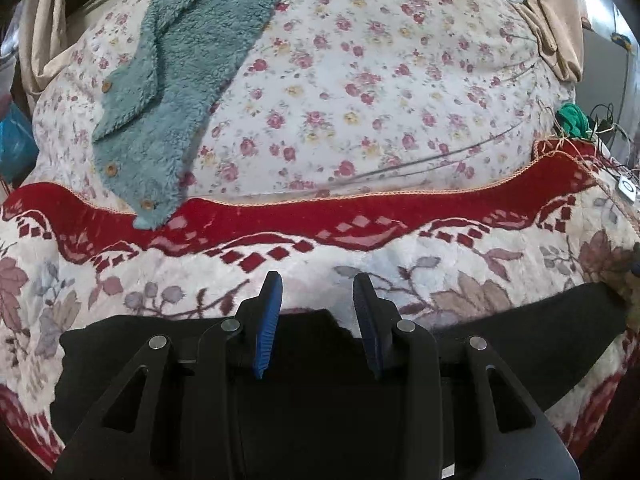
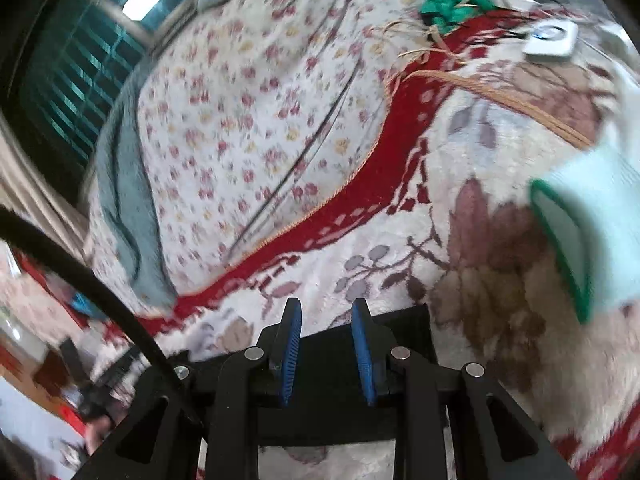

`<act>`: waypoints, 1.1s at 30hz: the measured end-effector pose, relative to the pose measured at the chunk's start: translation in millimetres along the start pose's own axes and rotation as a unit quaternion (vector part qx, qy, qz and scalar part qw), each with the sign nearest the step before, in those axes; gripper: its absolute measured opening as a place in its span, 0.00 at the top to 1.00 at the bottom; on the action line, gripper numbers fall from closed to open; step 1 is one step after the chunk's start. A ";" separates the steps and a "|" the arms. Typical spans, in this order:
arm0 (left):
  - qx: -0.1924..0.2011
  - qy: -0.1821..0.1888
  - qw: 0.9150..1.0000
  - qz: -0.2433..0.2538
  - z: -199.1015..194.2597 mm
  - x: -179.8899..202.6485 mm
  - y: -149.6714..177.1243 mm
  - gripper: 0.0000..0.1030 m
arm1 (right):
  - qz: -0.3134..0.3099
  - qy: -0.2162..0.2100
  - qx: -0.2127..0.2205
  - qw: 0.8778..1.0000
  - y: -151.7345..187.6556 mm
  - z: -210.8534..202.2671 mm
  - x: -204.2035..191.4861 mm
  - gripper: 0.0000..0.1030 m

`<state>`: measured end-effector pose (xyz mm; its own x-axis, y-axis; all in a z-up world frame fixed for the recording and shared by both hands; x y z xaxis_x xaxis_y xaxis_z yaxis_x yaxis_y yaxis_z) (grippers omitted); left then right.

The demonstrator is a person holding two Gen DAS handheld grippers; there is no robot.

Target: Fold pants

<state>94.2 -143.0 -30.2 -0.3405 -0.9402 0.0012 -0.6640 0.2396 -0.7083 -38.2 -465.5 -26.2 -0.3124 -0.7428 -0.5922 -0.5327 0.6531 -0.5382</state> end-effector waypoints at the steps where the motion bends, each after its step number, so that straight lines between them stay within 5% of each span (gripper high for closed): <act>1: -0.001 0.001 1.000 -0.002 1.1 -1.4 1.0 0.66 | 0.005 -0.004 0.006 1.000 0.7 -4.2 -0.7 0.77; 10: -0.016 0.018 0.997 -0.073 9.4 -18.8 0.1 0.66 | 0.070 -0.081 0.014 0.994 21.9 -25.7 0.9 0.76; 19: -0.048 0.139 0.983 -0.107 18.5 7.5 3.4 0.66 | 0.186 -0.022 -0.037 0.982 40.8 -17.4 37.5 0.76; 29: -0.037 0.154 0.985 -0.068 4.0 14.0 2.0 0.66 | 0.268 0.020 -0.076 0.960 59.0 -23.9 68.1 0.72; 33: -0.054 0.153 0.983 -0.089 11.7 6.1 6.9 0.66 | 0.284 -0.023 -0.097 0.954 60.3 -15.5 61.0 0.72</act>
<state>95.4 -149.9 -43.4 -0.3848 -0.8573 0.3420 -0.7926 0.1171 -0.5984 -101.6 -473.7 -85.4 -0.5611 -0.2663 -0.7837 -0.4247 0.9053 -0.0036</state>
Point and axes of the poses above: each gripper's, at about its wrist camera, not at the fingertips, and z roughly the way its jaws point, x to its right, y to its underside, the point moved 8 cm from there along z, roughly the way its jaws point, and after that the axes turned 3 degrees about -x, right-handed, at the moved point
